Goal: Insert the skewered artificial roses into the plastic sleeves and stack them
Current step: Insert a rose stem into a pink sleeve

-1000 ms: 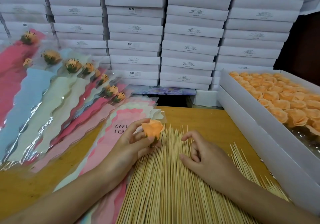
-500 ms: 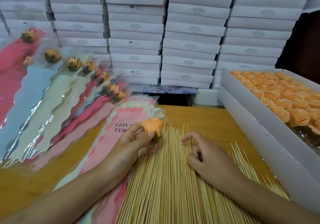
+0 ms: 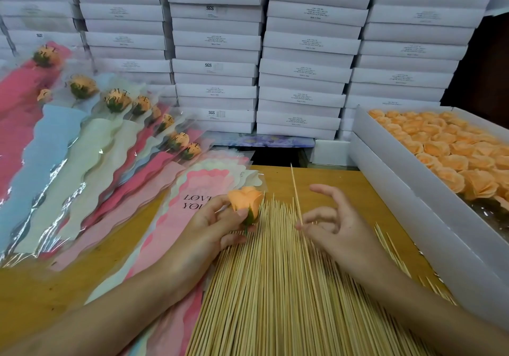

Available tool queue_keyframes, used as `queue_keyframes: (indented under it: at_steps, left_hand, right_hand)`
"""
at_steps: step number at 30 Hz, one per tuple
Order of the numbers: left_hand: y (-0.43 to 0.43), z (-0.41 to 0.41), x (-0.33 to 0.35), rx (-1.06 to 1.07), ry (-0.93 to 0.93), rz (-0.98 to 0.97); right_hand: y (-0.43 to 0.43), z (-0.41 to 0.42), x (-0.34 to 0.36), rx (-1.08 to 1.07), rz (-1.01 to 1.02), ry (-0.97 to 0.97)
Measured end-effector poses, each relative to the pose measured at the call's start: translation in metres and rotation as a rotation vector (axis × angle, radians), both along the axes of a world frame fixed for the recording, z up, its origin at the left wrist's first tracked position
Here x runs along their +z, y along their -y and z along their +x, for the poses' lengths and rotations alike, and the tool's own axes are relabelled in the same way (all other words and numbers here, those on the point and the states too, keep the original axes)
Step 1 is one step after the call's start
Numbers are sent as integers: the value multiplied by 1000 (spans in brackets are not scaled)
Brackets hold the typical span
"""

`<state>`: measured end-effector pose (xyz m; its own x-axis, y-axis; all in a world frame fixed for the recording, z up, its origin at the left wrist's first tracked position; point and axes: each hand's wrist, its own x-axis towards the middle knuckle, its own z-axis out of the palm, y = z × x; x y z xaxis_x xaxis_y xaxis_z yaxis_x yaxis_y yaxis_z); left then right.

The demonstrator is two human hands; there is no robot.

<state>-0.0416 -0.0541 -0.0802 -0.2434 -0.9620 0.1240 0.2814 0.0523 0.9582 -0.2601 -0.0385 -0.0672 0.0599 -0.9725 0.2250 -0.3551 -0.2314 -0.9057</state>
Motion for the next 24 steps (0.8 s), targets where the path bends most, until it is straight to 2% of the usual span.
queue_keyframes:
  at_steps: [4, 7, 12, 16, 24]
  left_hand:
    - [0, 0, 0, -4, 0, 0]
    - [0, 0, 0, -8, 4, 1]
    - [0, 1, 0, -14, 3, -3]
    - [-1, 0, 0, -13, 3, -2]
    - [-1, 2, 1, -28, -3, 6]
  right_hand:
    - [0, 0, 6, 12, 95, 253]
    - [1, 0, 7, 22, 129, 369]
    - [2, -2, 4, 78, 107, 378]
    - [1, 1, 2, 204, 135, 446]
    - [-4, 6, 3, 308, 196, 454]
